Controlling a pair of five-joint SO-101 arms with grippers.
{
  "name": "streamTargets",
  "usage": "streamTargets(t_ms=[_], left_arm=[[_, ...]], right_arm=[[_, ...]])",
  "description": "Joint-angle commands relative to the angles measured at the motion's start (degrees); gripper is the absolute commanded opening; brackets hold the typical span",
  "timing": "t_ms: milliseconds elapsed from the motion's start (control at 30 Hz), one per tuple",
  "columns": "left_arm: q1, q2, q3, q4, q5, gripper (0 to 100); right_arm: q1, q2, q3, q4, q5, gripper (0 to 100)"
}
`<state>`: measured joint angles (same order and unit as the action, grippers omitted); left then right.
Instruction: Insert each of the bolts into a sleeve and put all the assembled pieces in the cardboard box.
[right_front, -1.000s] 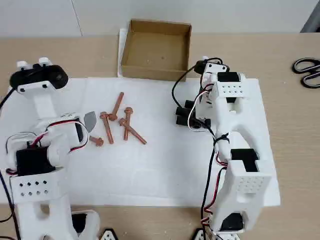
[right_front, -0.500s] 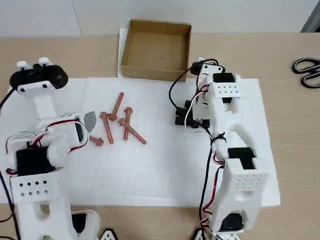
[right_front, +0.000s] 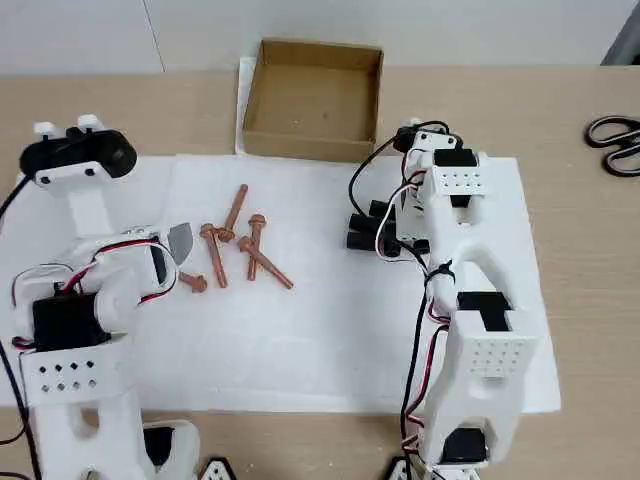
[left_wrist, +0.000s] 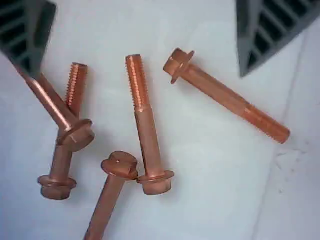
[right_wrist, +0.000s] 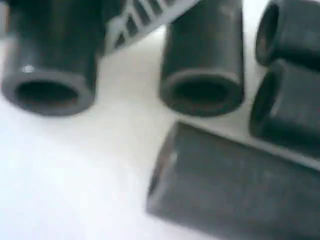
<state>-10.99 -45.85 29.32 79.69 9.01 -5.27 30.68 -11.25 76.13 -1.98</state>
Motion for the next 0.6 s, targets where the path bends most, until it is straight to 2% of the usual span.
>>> streamTargets(t_ms=[0, 133, 300, 433, 567], left_arm=[[-0.2, -0.2, -0.1, -1.2, -0.2, 25], [-0.2, -0.2, -0.1, -1.2, -0.2, 25], [-0.1, -0.2, -0.1, -1.2, -0.2, 25], [-0.1, -0.2, -0.1, -1.1, -0.2, 25], [-0.1, -0.2, -0.1, -1.1, -0.2, 25]], right_arm=[[-0.4, 1.2, -2.3, 2.5, -0.1, 0.3], [-0.4, -2.1, -8.4, 12.1, -0.1, 0.3], [-0.5, -8.4, -11.8, 18.0, 0.4, 0.3], [-0.7, -14.9, -12.0, 20.8, 9.2, 0.3], [-0.9, -20.8, -9.9, 22.7, 11.1, 0.3]])
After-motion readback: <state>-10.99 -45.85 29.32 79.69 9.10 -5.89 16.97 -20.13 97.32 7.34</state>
